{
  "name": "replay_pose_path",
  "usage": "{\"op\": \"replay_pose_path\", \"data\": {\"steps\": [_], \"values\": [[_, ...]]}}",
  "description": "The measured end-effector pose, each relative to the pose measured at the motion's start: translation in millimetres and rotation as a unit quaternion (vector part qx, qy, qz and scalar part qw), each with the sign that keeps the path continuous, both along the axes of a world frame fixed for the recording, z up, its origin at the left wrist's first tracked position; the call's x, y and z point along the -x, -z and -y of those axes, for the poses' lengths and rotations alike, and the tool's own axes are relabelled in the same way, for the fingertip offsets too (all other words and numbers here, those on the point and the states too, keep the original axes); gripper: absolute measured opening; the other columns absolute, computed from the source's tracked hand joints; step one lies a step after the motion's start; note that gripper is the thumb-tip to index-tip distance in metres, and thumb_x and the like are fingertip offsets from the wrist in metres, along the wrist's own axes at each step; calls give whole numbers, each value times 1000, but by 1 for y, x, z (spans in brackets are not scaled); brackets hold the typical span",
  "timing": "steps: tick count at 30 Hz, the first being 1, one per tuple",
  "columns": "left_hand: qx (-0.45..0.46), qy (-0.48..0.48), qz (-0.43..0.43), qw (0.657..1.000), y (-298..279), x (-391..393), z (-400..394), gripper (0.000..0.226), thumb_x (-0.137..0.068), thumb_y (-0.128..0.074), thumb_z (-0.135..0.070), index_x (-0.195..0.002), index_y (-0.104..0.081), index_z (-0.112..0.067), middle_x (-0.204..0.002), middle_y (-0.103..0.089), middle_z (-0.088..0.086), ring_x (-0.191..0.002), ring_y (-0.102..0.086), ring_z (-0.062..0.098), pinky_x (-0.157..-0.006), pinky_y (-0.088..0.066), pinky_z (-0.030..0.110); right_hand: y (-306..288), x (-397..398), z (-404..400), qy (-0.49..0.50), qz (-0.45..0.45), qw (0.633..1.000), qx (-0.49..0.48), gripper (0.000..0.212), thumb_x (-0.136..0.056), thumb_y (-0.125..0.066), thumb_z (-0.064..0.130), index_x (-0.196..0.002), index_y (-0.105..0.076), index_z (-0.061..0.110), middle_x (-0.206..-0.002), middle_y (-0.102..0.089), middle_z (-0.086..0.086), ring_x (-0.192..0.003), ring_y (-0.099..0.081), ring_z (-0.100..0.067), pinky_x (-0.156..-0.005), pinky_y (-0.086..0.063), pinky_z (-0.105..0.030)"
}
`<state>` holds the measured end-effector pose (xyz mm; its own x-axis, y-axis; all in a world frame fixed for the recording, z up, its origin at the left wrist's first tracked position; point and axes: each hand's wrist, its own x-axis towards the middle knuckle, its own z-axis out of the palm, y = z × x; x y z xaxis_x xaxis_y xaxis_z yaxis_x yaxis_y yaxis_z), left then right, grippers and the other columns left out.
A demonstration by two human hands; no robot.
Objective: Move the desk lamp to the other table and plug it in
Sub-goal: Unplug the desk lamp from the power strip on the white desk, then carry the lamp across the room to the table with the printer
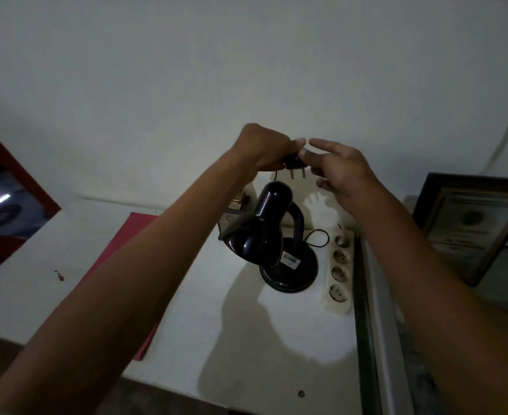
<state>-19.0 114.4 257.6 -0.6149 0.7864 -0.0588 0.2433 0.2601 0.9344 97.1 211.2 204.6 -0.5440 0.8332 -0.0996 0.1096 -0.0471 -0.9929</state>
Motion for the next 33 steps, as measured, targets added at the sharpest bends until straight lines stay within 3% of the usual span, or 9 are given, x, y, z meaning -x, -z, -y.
{"op": "replay_pose_path", "data": {"steps": [5, 8, 12, 15, 18, 21, 23, 28, 33], "values": [[-30, 28, 32, 999, 14, 38, 22, 43, -75, -84, -21, -112, -72, -3, -102, -75, 11, -81, -72, 8, -69, -57, 16, 15, 3, 21, -27, -45, 999, -7, 33, -83, -78, 34, -115, -71, 33, -95, -79, 9, -87, -74, -8, -69, -54, -25], [-70, 21, 42, 996, 24, 65, 38, 37, -79, -80, -22, -110, -73, -4, -104, -75, 9, -89, -71, 11, -72, -56, 16, 46, -6, 25, 59, 10, 996, -64, 29, -81, -70, 25, -108, -73, 34, -97, -79, 8, -83, -75, -9, -67, -56, -24], [-95, -2, 98, 991, 46, 105, 69, 20, -88, -71, -21, -106, -73, -11, -107, -73, 9, -104, -68, 21, -83, -57, 24, 126, -26, 35, 50, 139, 989, -24, 60, -82, -74, -2, -136, -54, 16, -135, -61, -13, -103, -63, -21, -85, -54, -37], [-32, 46, 112, 992, 78, 119, 97, 26, -93, -64, -20, -115, -72, -11, -108, -73, 10, -101, -65, 21, -87, -53, 29, 167, -30, 56, -38, 261, 961, -86, 102, -63, -93, 22, -149, -39, 34, -147, -49, -5, -133, -50, -27, -106, -45, -42], [21, 117, 109, 987, 112, 121, 126, 28, -95, -58, -13, -121, -70, -12, -101, -75, 4, -93, -69, 17, -94, -52, 39, 188, -18, 72, -69, 292, 937, -181, 99, -42, -91, 52, -126, -40, 66, -125, -61, 16, -122, -61, -21, -95, -52, -39], [60, 153, 115, 980, 140, 121, 148, 30, -93, -61, -10, -120, -71, -17, -111, -74, 7, -108, -67, 26, -101, -50, 46, 203, -8, 78, -49, 357, 910, -207, 128, -36, -85, 69, -147, -30, 37, -147, -48, 3, -139, -43, -26, -111, -42, -49], [86, 181, 81, 976, 153, 123, 160, 29, -92, -65, -14, -116, -73, -29, -114, -74, 2, -112, -67, 19, -95, -55, 34, 212, -6, 79, -18, 368, 910, -191, 141, -32, -84, 74, -151, -23, 33, -155, -38, -2, -146, -33, -29, -116, -36, -49], [130, 187, -49, 972, 174, 121, 172, 33, -88, -70, -10, -101, -73, -41, -89, -79, -5, -82, -73, 8, -75, -56, 18, 218, 0, 83, 25, 364, 909, -202, 151, -26, -81, 81, -153, -21, 28, -157, -33, -9, -145, -34, -33, -113, -40, -52], [156, 178, -63, 970, 196, 112, 174, 26, -88, -69, -5, -112, -75, -14, -81, -78, 4, -68, -69, 9, -77, -60, 35, 222, 1, 87, 52, 351, 915, -193, 140, -28, -78, 77, -149, -29, 27, -149, -38, -10, -136, -40, -34, -108, -43, -48]]}}
